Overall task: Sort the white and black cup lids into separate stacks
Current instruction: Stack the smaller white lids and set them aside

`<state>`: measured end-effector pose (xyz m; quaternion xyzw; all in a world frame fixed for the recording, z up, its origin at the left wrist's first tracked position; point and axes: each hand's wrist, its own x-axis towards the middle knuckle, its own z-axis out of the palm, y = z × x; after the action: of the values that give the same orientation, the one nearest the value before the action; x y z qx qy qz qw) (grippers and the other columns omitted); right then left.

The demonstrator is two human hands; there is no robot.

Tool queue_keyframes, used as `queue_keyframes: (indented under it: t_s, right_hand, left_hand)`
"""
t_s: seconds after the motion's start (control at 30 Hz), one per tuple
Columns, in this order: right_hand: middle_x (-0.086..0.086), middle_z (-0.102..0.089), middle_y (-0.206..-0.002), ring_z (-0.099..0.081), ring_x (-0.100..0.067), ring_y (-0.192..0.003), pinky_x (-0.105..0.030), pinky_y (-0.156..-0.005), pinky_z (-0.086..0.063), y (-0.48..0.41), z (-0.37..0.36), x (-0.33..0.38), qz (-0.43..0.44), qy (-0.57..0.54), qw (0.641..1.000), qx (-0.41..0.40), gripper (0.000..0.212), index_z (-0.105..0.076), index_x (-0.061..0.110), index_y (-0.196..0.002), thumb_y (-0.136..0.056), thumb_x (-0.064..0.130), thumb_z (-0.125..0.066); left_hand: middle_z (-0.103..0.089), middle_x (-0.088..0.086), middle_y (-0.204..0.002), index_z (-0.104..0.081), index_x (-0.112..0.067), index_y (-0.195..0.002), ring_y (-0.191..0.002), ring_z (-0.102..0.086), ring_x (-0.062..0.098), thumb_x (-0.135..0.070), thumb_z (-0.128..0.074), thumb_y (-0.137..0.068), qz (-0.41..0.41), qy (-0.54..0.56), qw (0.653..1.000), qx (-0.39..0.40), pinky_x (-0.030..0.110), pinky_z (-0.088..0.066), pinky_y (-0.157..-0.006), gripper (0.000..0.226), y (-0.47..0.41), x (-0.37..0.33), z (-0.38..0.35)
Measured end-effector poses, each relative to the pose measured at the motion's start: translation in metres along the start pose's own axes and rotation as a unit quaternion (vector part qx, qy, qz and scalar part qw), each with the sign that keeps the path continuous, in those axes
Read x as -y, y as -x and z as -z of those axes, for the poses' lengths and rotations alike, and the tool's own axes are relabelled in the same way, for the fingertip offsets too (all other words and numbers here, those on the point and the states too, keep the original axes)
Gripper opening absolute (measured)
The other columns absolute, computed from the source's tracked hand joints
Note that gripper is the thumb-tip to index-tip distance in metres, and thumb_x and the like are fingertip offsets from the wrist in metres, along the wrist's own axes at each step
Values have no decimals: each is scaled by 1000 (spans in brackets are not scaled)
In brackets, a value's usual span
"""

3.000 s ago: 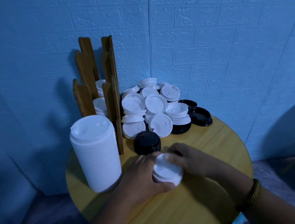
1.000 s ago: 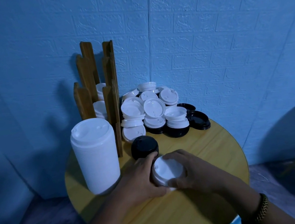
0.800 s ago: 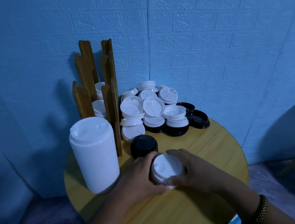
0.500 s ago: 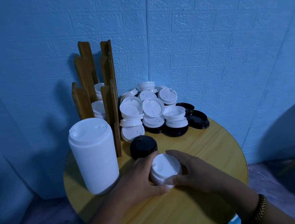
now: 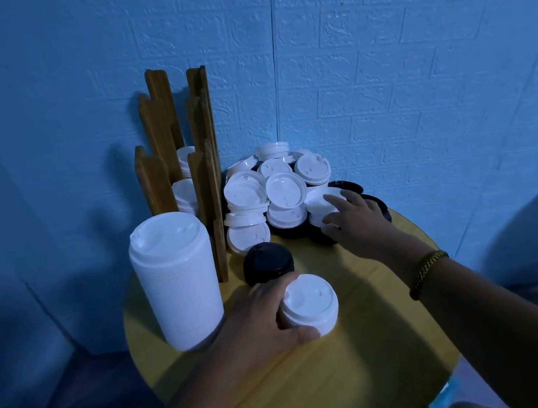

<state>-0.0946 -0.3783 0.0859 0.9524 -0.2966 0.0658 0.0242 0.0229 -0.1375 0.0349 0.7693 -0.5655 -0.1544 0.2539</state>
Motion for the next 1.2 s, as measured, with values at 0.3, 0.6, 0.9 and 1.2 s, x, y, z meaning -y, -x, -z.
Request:
queue_keyframes:
  t_s: [0.3, 0.6, 0.9, 1.2]
  right_hand:
    - [-4, -64, -119, -53, -22, -113, -32, -89, -44, 12, 7, 6, 7, -174, 975, -141, 27, -67, 12, -116, -95, 1, -53]
    - [2, -63, -93, -61, -9, -86, -27, -78, -53, 68, 3, 15, -59, -536, 819, -194, 26, -61, 29, -111, -97, 8, -61]
    - [-16, -59, -87, -56, -21, -72, -31, -65, -49, 112, -16, 4, -270, -731, 626, -27, 30, -60, -6, -115, -104, 17, -44]
    - [-5, -45, -145, -53, -22, -119, -39, -94, -53, 117, -3, 1, -165, -223, 961, -22, 53, -41, 22, -145, -95, 19, -60]
  left_hand:
    - [-35, -21, -156, -24, -52, -152, -135, -35, 0, -67, -75, -78, -2, 17, 1000, -2, 25, -34, -103, 91, 0, 1, 0]
    - [-35, -21, -154, -23, -54, -152, -130, -34, -2, -67, -76, -76, 1, 22, 1000, 1, 26, -36, -102, 93, 1, 1, 0]
    - [-36, -23, -151, -23, -56, -151, -126, -32, -6, -69, -75, -75, -3, 28, 1000, -2, 25, -35, -101, 93, 3, 2, 0]
    - [-36, -22, -152, -25, -52, -153, -126, -32, -6, -67, -75, -77, -6, 23, 1000, -10, 24, -34, -101, 92, 4, 0, 0]
